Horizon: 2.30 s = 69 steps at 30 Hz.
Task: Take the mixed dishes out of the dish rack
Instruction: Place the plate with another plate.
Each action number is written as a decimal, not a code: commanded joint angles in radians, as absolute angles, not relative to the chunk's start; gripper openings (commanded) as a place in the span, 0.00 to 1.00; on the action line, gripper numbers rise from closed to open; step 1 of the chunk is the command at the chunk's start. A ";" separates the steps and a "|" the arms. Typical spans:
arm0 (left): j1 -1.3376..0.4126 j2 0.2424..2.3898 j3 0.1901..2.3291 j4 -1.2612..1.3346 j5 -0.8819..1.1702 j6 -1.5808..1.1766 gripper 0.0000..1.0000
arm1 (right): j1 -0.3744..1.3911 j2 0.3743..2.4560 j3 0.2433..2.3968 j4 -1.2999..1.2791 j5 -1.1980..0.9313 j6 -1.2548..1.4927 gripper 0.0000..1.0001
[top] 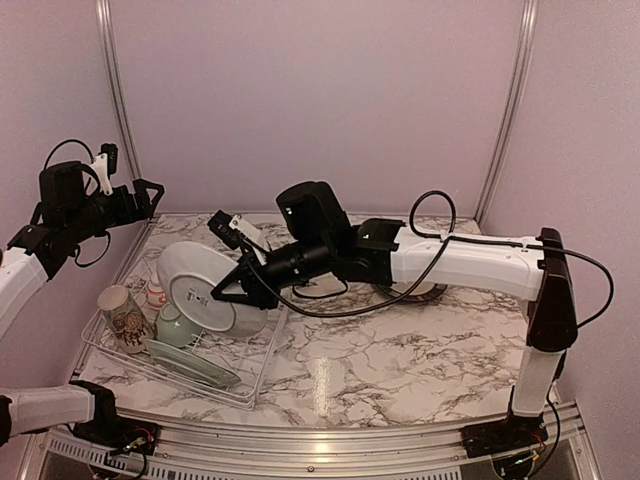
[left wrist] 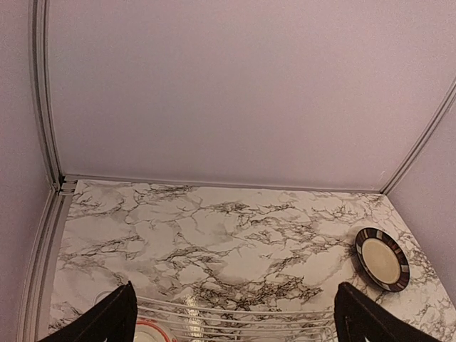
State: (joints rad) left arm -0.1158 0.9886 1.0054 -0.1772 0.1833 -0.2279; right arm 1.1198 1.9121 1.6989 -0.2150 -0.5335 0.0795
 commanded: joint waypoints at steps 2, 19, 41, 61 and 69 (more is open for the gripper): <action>-0.109 0.985 0.991 -0.156 0.185 -0.225 0.99 | 1.079 1.761 1.694 0.015 -0.511 0.076 0.00; -0.102 0.992 0.991 -0.153 0.200 -0.230 0.99 | 0.929 1.540 1.517 -0.147 0.176 -0.154 0.00; -0.098 0.999 0.989 -0.147 0.230 -0.244 0.99 | 0.726 1.813 1.438 -0.397 0.705 -0.239 0.00; -0.098 1.004 0.990 -0.146 0.247 -0.249 0.99 | 0.625 1.921 1.336 -0.291 0.672 -0.281 0.08; -0.098 1.009 0.989 -0.146 0.252 -0.250 0.99 | 0.606 1.930 1.321 -0.283 0.613 -0.281 0.27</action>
State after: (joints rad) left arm -0.1036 0.9970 1.0012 -0.1761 0.2352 -0.2470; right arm 0.6262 1.9274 1.3075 -0.3420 0.6060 -0.2844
